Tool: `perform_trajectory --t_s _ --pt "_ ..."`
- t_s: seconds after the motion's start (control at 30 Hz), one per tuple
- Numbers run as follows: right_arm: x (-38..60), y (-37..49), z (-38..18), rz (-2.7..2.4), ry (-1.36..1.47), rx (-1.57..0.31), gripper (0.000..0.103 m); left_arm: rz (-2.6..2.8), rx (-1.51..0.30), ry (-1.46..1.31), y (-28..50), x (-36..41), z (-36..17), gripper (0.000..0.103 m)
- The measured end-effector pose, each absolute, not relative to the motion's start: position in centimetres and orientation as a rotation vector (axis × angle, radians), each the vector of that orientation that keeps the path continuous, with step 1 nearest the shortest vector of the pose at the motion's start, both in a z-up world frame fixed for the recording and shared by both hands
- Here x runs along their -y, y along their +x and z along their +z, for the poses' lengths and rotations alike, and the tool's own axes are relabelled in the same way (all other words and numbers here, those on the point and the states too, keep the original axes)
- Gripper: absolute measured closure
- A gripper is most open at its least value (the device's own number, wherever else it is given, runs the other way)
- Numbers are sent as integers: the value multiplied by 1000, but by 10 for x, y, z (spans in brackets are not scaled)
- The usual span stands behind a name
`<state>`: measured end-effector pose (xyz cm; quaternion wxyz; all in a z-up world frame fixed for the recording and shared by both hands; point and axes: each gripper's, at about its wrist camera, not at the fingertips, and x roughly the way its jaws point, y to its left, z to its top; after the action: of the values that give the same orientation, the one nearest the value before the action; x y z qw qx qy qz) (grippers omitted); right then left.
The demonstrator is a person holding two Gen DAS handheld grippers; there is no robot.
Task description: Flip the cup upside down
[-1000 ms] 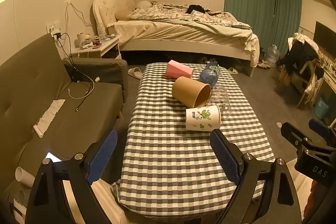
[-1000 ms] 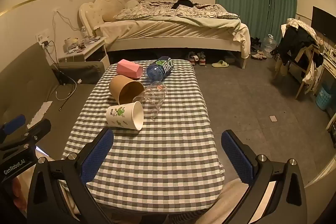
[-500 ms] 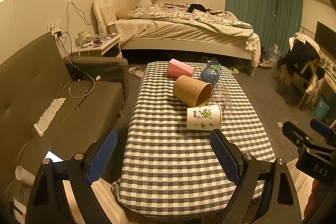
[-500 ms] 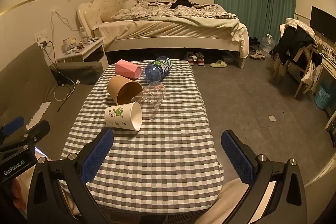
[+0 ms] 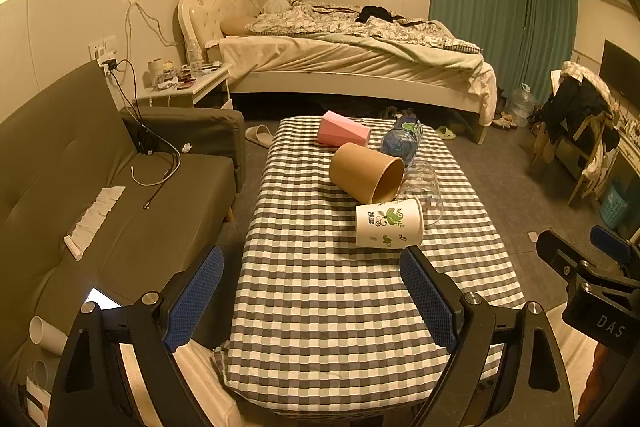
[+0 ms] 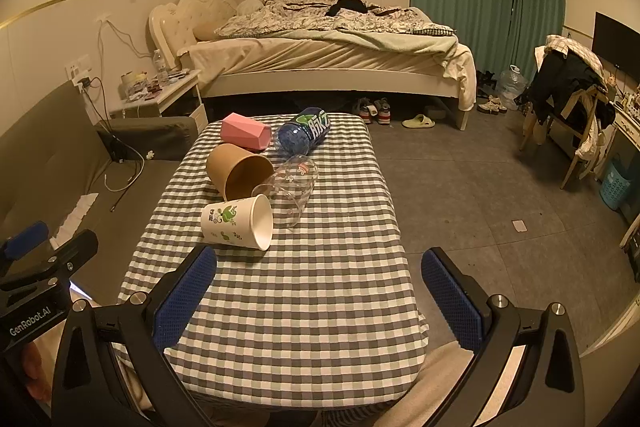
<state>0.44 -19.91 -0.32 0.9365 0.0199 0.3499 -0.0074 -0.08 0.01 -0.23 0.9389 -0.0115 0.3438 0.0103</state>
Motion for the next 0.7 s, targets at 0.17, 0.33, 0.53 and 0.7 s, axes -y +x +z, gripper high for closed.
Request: perform_trajectory --t_s 0.17,0.33,0.53,0.7 --pt "200 5 -4 -13 42 -716 0 19 -711 -21 3 1 -7 10" --pt "201 5 -4 -10 47 -719 0 19 -713 -20 4 1 -8 10" --pt "201 6 -5 -9 47 -721 0 19 -714 -20 4 1 -8 10" --pt "202 7 -6 -10 49 -723 0 19 -717 -19 4 2 -10 10"
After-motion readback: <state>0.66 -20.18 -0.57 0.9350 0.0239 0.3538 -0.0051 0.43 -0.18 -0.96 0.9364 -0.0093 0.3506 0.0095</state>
